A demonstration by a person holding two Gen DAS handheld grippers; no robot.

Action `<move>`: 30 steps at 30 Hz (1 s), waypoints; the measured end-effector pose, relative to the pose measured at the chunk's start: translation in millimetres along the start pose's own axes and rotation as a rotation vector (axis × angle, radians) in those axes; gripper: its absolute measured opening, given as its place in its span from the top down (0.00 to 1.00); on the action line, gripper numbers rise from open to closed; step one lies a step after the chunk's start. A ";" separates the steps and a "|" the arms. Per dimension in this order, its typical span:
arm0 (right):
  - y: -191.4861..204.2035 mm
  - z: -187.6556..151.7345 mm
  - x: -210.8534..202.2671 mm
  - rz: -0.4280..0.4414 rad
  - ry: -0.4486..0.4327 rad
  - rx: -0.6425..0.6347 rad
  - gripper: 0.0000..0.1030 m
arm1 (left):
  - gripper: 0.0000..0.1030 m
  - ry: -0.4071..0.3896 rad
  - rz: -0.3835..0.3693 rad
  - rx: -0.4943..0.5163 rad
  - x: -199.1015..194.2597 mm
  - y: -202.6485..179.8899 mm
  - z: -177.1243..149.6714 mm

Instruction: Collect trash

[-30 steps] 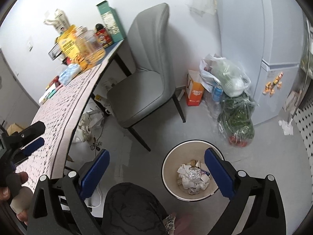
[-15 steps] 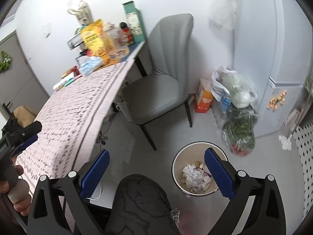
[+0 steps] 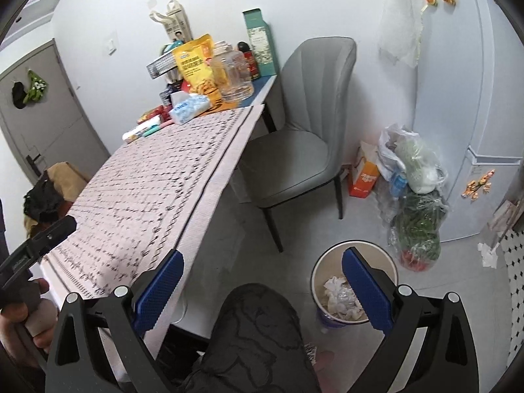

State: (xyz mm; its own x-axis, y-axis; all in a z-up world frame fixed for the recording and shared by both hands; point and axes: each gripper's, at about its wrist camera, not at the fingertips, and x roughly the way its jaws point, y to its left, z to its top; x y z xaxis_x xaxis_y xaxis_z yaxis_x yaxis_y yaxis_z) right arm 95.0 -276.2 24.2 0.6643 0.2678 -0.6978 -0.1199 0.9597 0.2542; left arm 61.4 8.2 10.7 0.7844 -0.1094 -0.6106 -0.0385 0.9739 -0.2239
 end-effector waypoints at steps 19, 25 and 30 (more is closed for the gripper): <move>21.0 -2.0 -27.0 0.066 -0.051 -0.063 0.08 | 0.06 -0.092 0.078 -0.025 -61.6 4.4 -11.8; 22.5 0.2 -25.8 0.056 -0.059 -0.075 0.08 | 0.06 -0.084 0.084 -0.030 -59.5 4.6 -13.9; 21.6 0.4 -28.7 0.042 -0.074 -0.081 0.08 | 0.06 -0.087 0.076 -0.019 -58.9 0.5 -14.7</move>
State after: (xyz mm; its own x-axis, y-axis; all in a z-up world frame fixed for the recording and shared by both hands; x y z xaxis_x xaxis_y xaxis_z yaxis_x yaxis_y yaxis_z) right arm 73.6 -263.2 50.0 0.7095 0.3041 -0.6356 -0.2064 0.9522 0.2252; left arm 6.1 12.2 35.4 0.8297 -0.0169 -0.5580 -0.1110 0.9746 -0.1947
